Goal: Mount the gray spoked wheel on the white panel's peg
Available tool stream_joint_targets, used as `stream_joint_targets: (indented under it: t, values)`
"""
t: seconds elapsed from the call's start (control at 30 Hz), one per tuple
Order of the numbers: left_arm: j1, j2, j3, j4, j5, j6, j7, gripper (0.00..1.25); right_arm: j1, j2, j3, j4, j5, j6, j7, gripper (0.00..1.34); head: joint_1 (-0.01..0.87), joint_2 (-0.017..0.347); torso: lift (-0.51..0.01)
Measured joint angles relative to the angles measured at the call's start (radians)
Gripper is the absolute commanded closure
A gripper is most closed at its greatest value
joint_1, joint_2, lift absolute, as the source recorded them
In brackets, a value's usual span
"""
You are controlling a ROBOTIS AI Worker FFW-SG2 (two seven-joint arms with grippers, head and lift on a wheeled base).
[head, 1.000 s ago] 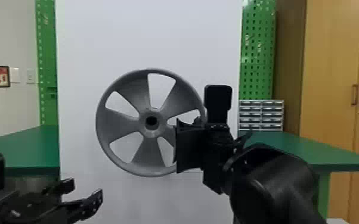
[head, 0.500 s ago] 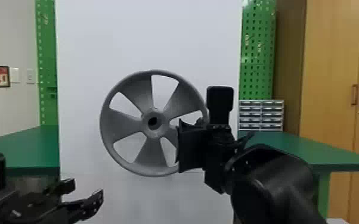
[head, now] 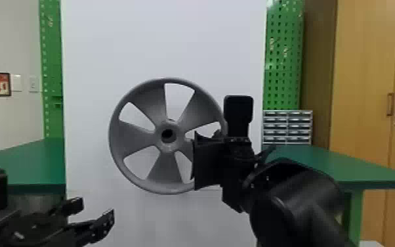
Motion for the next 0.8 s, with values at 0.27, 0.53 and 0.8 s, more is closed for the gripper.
stream_joint_targets:
  t: [0.27, 0.53, 0.8]
  values:
    - [-0.002, 0.000, -0.001, 0.003, 0.003, 0.000, 0.000, 0.40, -0.013, -0.002, 0.004, 0.010, 0.004, -0.006, 0.002, 1.21, 0.091, -0.008, -0.483]
    - [-0.005, 0.002, -0.007, 0.007, 0.005, 0.000, 0.000, 0.40, -0.021, -0.004, 0.004, 0.020, 0.000, -0.014, 0.029, 1.21, 0.091, -0.008, -0.483]
    - [-0.007, 0.003, -0.009, 0.008, 0.007, 0.000, 0.000, 0.40, -0.023, -0.005, -0.002, 0.038, 0.002, -0.025, 0.050, 1.21, 0.091, -0.008, -0.483]
